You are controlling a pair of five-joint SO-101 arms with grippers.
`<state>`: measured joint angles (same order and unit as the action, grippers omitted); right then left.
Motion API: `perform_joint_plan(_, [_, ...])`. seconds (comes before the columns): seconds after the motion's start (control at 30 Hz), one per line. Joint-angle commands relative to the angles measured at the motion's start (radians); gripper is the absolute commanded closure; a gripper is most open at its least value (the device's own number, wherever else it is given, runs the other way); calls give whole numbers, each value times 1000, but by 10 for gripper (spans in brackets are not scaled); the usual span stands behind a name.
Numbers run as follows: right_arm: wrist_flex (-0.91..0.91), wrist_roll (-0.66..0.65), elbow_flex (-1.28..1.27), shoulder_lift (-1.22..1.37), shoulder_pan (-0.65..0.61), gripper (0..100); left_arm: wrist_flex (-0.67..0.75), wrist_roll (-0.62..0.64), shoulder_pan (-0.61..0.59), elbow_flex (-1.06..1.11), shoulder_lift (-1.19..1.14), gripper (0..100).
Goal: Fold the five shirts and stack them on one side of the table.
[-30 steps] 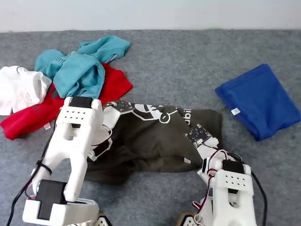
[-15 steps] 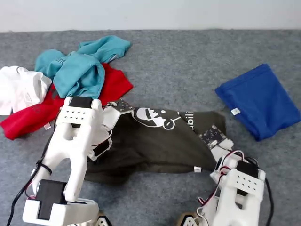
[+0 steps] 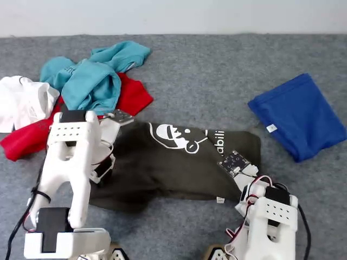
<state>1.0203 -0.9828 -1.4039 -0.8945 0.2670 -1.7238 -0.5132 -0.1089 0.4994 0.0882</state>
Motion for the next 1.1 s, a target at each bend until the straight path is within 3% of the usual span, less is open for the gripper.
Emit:
perform_joint_plan(0.0, [24,44,11,2,-13,950,-31,3,-3,15,34,981])
perform_joint_plan(0.5, [84,54,12,2,-10,921,-29,-26,-9,44,40,981])
perform_joint_plan(0.7, [84,75,72,2,-12,756,-28,-20,-8,-4,40,981])
perform_joint_plan(0.8, [84,107,147,2,-13,731,-28,-20,-8,-67,32,979])
perform_joint_plan(0.97, [142,130,252,2,-36,731,-29,-20,0,-134,32,870])
perform_joint_plan(1.07, [179,152,298,2,-56,731,-29,-20,-6,-134,32,867])
